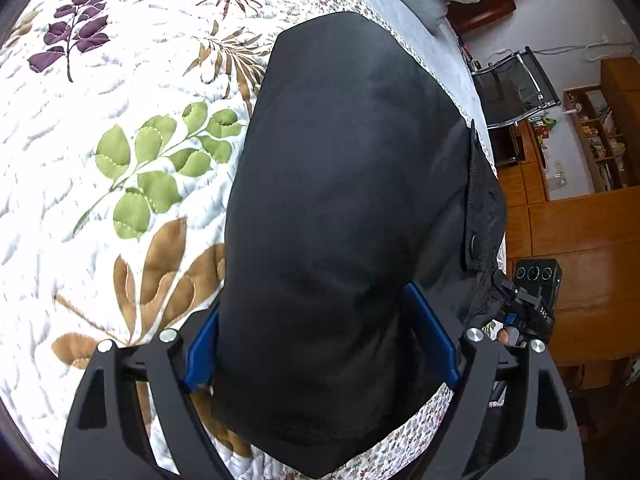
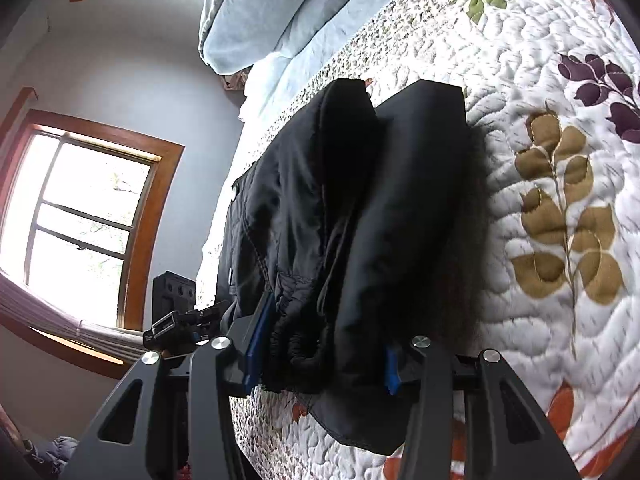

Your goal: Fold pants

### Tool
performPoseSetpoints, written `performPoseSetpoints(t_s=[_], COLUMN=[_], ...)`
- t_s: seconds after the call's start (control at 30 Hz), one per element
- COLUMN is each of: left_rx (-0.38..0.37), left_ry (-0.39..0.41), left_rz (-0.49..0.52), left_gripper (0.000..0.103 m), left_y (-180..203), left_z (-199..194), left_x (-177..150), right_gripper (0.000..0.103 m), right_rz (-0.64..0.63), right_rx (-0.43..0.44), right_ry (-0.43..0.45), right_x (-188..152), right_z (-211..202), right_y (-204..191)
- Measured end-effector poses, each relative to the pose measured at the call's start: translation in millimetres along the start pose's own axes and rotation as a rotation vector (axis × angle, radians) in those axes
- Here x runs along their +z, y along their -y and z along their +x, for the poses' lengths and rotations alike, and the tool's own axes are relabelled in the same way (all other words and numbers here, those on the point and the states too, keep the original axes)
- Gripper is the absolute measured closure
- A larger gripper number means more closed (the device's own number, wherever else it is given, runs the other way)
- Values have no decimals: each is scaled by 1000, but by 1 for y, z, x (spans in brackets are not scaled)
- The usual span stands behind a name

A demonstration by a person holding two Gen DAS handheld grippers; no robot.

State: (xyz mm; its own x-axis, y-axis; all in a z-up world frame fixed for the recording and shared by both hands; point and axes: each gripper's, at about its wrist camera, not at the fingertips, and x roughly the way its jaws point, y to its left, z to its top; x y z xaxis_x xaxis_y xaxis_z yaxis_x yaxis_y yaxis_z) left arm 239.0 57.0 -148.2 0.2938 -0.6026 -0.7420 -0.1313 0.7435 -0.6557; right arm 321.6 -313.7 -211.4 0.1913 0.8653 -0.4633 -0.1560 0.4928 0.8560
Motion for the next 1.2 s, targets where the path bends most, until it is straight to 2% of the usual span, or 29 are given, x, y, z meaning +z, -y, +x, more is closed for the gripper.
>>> performPoseSetpoints(t_s=[0.27, 0.37, 0.5, 0.6, 0.77, 0.93, 1.07, 1.2], left_rx=[9, 5, 20, 69, 175, 258, 320, 340], left_ry=[1, 4, 25, 57, 136, 205, 244, 253], left_rz=[5, 9, 34, 63, 103, 115, 143, 158], left_gripper=[15, 14, 11, 8, 6, 6, 6, 6], left_y=[-3, 15, 15, 12, 15, 19, 23, 23], left_z=[4, 13, 10, 2, -21, -44, -62, -72], left_x=[4, 15, 13, 9, -9, -32, -54, -76], right_gripper=[54, 52, 31, 28, 28, 28, 27, 24], right_rz=[28, 28, 29, 47, 27, -45, -64, -81], right_rx=[33, 29, -23, -40, -137, -276, -314, -363], right_ry=[12, 17, 44, 89, 145, 184, 219, 235], right_x=[4, 1, 0, -6, -23, -53, -74, -97], right_z=[4, 1, -5, -22, -51, -71, -82, -88], right_y=[11, 12, 9, 10, 1, -30, -50, -69])
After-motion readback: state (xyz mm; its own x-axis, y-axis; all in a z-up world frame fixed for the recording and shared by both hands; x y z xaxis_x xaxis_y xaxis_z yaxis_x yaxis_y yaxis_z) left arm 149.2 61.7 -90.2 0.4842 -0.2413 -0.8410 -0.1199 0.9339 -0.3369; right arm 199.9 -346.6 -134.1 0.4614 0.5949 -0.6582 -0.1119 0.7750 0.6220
